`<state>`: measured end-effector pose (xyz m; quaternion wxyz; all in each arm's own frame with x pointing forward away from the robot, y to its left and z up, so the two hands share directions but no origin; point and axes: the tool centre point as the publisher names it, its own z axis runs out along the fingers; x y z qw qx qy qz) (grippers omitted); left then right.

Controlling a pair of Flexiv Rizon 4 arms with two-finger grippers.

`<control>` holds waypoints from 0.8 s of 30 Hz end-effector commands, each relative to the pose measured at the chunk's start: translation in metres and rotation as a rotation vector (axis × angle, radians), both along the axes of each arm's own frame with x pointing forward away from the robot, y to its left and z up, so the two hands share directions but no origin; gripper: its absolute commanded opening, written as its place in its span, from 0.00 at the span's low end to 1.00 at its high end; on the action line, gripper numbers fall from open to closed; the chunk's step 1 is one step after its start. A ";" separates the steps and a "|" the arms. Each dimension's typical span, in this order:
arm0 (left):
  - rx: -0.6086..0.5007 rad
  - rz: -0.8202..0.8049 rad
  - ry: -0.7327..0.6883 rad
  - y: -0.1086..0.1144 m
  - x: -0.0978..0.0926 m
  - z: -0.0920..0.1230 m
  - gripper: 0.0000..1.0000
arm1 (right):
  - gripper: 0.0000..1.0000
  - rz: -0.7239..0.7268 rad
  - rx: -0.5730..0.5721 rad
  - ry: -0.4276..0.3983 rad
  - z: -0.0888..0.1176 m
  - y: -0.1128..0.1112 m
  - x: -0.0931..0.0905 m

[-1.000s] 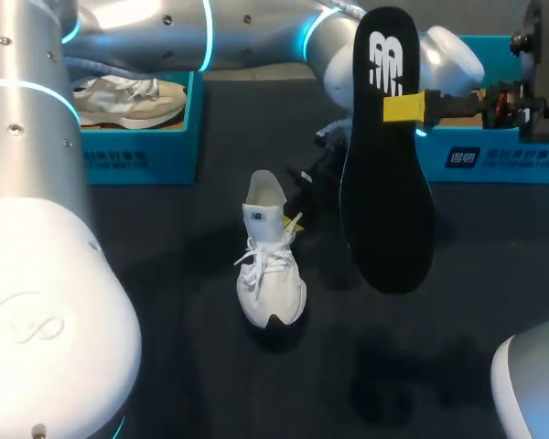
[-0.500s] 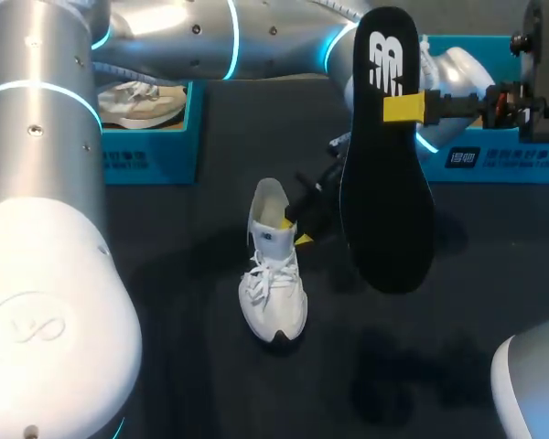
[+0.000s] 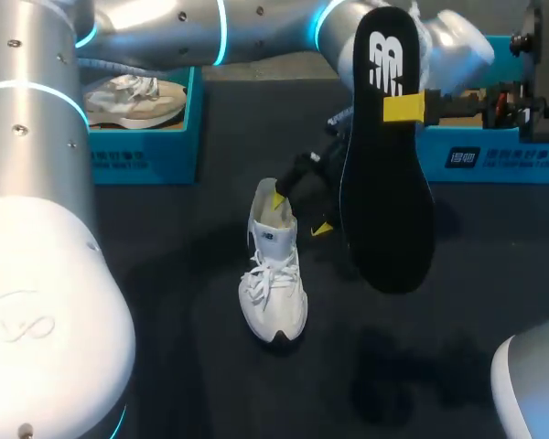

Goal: Take the shoe out of the shoebox, open the shoe tongue, remove and reinsert the insole, then place the shoe into the shoebox

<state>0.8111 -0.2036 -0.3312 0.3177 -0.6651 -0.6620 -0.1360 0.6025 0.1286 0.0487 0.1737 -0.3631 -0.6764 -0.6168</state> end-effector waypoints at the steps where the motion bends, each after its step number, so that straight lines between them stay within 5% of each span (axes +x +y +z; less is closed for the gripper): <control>1: -0.118 0.065 -0.024 0.008 0.009 0.021 1.00 | 0.00 -0.007 -0.001 0.001 0.001 0.006 -0.002; 17: -0.545 0.189 -0.030 0.015 0.023 0.074 1.00 | 0.00 -0.007 -0.001 0.001 0.001 0.006 -0.002; 24: -0.558 0.204 -0.023 0.017 0.025 0.076 1.00 | 0.00 -0.007 -0.001 0.001 0.001 0.006 -0.002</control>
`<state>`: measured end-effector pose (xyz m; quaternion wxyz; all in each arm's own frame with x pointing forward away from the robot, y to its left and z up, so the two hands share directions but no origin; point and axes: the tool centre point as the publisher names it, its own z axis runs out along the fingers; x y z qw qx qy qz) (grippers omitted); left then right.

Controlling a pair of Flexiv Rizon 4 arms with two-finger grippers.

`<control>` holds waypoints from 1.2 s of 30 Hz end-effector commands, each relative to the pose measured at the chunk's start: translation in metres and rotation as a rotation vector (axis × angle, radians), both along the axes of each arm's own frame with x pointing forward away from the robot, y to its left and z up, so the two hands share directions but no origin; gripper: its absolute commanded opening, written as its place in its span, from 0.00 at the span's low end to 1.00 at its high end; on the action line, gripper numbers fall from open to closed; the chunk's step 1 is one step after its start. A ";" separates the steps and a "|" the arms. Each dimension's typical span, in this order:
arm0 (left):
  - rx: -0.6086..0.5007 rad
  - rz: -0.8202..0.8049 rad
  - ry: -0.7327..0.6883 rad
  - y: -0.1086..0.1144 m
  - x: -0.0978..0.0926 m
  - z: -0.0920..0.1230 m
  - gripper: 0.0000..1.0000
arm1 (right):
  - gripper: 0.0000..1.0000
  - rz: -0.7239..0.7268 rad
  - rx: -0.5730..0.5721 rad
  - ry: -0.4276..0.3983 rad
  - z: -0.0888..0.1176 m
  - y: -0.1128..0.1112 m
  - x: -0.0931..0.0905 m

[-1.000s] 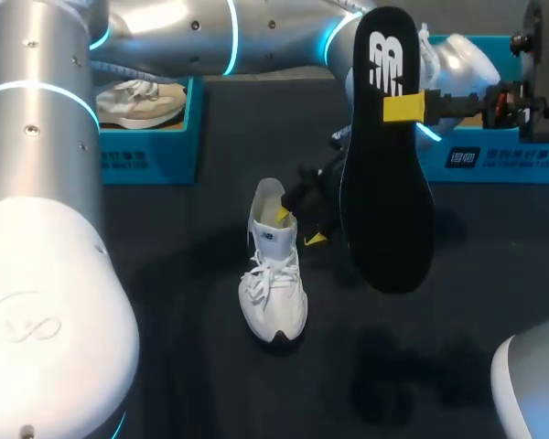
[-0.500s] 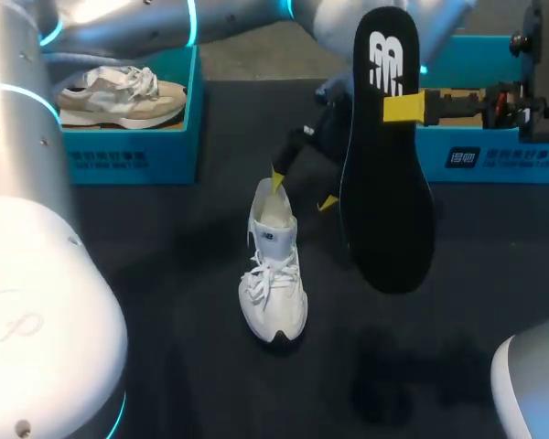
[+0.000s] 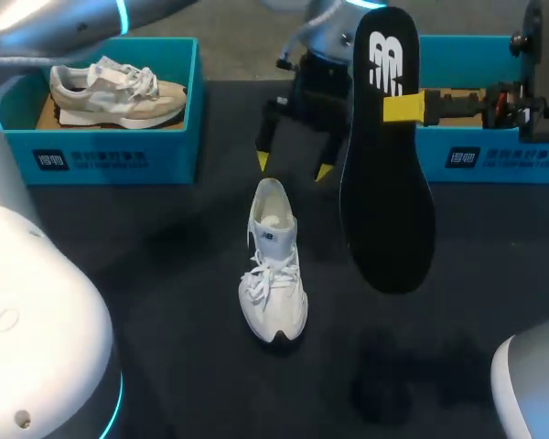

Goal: Take the shoe out of the shoebox, open the shoe tongue, remove and reinsert the insole, then place the shoe into the shoebox

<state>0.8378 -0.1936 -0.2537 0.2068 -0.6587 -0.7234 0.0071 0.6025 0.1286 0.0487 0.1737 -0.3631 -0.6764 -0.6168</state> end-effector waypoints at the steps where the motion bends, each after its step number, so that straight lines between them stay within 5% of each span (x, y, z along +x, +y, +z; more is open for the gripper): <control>1: -0.203 0.058 -0.031 0.007 -0.002 -0.002 1.00 | 0.00 -0.007 -0.001 0.001 0.001 0.006 -0.002; 12: -0.203 0.058 -0.031 0.007 -0.002 -0.002 1.00 | 0.00 -0.007 -0.001 0.001 0.001 0.006 -0.002; 16: -0.325 0.080 -0.104 0.006 0.002 0.001 1.00 | 0.00 -0.007 -0.001 0.001 0.001 0.006 -0.002; 36: -0.922 0.173 -0.269 0.019 0.010 0.092 1.00 | 0.00 -0.130 0.117 0.312 0.006 -0.019 0.120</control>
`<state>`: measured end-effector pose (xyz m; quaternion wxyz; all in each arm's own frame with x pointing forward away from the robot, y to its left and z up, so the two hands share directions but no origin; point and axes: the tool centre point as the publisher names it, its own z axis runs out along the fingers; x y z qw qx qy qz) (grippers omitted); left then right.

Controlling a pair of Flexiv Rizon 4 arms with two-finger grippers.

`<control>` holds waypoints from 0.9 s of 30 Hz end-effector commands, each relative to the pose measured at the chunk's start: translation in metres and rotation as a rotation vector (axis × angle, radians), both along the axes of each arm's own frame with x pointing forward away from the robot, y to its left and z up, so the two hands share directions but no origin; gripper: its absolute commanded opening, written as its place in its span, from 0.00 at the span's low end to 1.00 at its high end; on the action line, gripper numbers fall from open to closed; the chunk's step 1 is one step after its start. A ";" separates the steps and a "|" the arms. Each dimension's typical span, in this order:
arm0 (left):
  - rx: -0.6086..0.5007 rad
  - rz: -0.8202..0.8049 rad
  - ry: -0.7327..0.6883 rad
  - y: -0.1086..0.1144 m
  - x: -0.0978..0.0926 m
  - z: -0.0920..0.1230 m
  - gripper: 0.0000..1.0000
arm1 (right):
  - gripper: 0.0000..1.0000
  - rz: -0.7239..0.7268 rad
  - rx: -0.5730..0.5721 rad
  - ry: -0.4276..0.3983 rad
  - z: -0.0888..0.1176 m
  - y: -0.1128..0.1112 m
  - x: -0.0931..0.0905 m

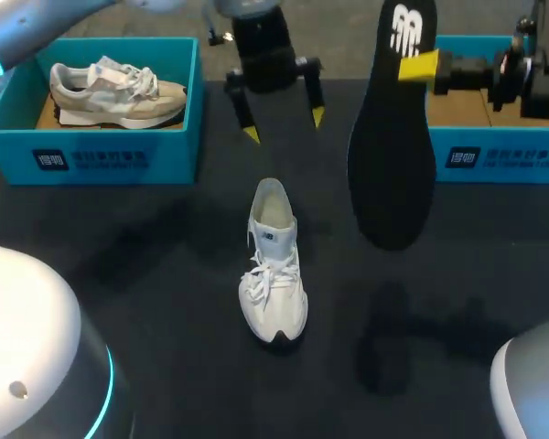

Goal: Take the shoe out of the shoebox, open the shoe tongue, remove and reinsert the insole, then place the shoe into the shoebox

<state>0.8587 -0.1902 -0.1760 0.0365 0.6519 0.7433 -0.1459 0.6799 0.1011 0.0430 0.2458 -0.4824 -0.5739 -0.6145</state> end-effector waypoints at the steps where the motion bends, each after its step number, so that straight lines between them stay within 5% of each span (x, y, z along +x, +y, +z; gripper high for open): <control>1: -0.417 0.061 -0.095 0.016 -0.012 0.018 1.00 | 0.00 0.014 -0.013 0.041 0.012 0.008 0.047; 16: -0.727 0.007 -0.237 0.024 -0.036 0.081 1.00 | 0.00 -0.078 0.137 0.283 -0.002 0.003 0.097; 27: -0.935 -0.047 -0.310 0.047 -0.057 0.121 1.00 | 0.00 -0.119 0.159 0.411 -0.026 0.004 0.114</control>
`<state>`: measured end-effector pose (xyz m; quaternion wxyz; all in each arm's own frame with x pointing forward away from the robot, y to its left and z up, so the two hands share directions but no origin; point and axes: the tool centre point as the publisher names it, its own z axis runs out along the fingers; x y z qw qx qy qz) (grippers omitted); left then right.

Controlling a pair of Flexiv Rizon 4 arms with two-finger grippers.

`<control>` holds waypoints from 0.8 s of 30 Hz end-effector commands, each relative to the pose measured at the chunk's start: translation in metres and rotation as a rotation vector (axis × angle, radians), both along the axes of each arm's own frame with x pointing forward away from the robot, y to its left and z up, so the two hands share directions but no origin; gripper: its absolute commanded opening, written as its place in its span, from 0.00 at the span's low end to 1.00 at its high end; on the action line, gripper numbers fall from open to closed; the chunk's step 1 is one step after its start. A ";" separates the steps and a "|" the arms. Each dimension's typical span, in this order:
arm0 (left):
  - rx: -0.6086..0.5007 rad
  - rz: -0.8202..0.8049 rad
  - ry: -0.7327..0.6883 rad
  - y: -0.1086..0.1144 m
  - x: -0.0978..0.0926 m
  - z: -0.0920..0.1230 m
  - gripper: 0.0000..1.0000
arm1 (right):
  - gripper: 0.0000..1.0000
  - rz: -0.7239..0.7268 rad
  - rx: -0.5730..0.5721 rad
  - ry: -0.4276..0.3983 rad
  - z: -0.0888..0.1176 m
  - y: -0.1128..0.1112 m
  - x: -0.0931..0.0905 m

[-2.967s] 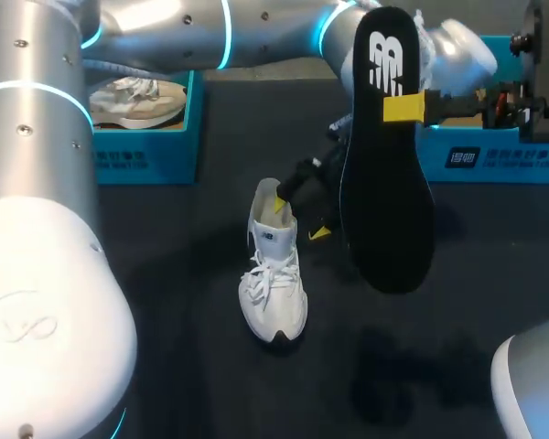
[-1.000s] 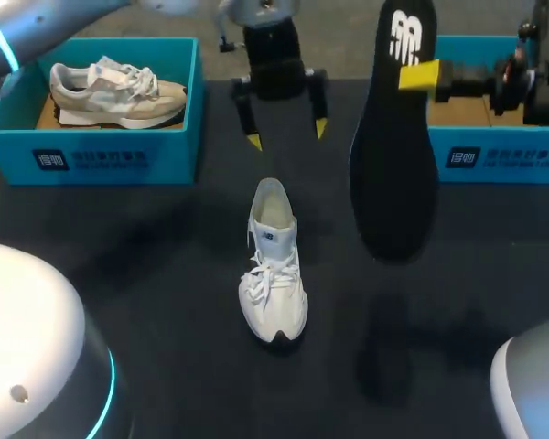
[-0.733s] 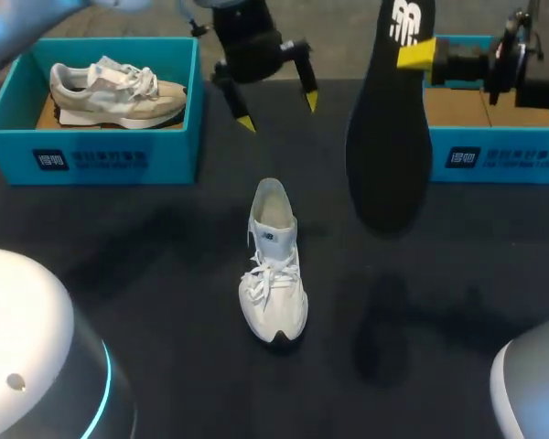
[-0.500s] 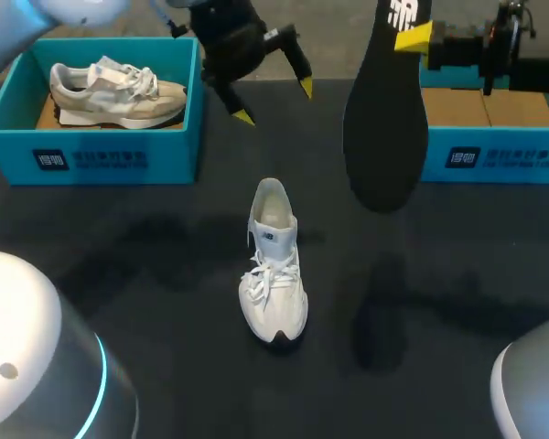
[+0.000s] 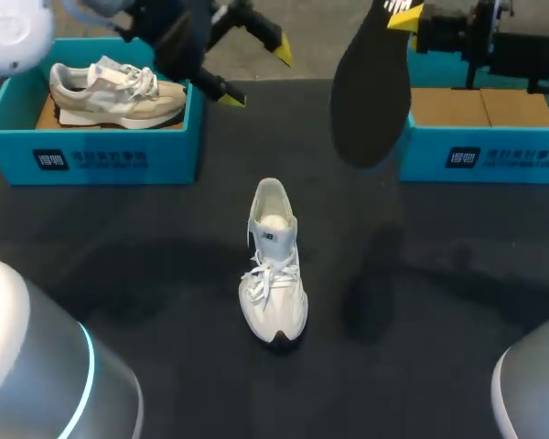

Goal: Take the shoe out of the shoebox, open the shoe tongue, remove and reinsert the insole, then place the shoe into the shoebox

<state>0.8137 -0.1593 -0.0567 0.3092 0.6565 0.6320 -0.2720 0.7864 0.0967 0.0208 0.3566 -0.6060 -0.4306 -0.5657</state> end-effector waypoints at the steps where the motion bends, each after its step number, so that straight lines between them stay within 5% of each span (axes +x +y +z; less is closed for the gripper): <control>1: -0.367 -0.005 -0.044 0.018 -0.016 0.004 1.00 | 0.00 0.012 -0.006 0.024 -0.006 0.011 0.008; 24: -0.610 -0.117 -0.164 0.000 -0.044 0.028 1.00 | 0.00 0.089 -0.055 0.200 -0.025 0.070 0.025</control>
